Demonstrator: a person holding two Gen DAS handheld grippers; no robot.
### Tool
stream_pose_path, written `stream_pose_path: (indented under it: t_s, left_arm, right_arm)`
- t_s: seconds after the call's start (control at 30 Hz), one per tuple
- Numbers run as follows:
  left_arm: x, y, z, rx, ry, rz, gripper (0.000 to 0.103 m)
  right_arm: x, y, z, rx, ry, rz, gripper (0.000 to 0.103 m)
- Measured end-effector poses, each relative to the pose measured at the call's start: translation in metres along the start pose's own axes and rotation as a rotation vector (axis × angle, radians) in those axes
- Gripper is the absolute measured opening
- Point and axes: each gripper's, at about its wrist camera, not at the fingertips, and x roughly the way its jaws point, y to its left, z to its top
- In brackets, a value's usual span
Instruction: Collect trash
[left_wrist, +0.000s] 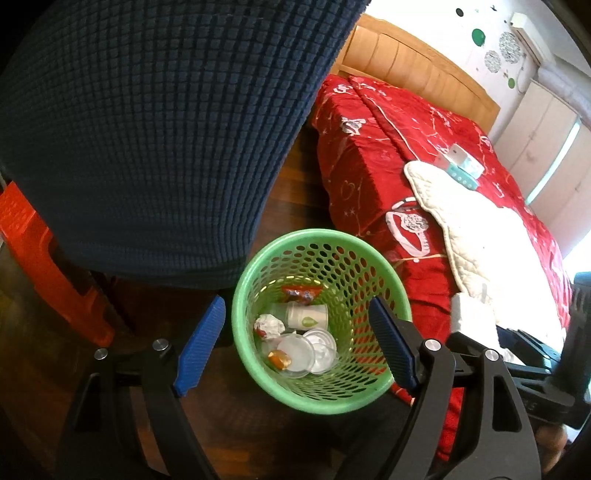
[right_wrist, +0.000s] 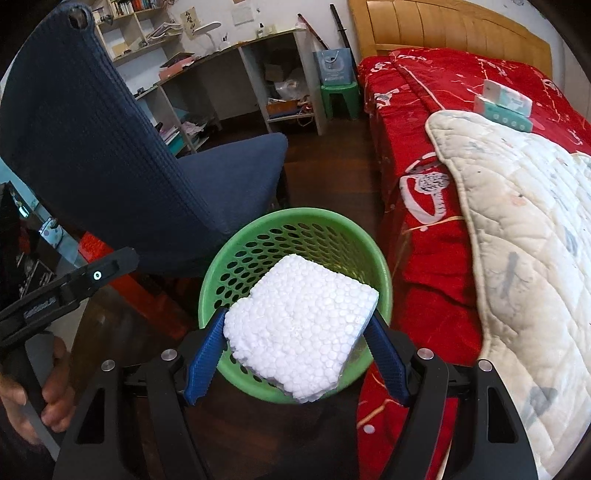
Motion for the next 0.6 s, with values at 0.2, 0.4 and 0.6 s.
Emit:
stream_pose_path:
  t_s: [0.2, 0.4, 0.6]
  left_arm:
    - [0.0, 0.001, 0.0, -0.002, 0.003, -0.002, 0.081]
    - [-0.002, -0.003, 0.001, 0.001, 0.003, -0.008, 0.083]
    - [-0.001, -0.018, 0.001, 0.028, 0.007, -0.016, 0.087]
  right_arm:
    - [0.018, 0.006, 0.005, 0.022, 0.004, 0.031, 0.084]
    - [0.014, 0.003, 0.002, 0.015, -0.003, 0.015, 0.088]
    - [-0.004, -0.011, -0.004, 0.025, -0.024, -0.024, 0.091]
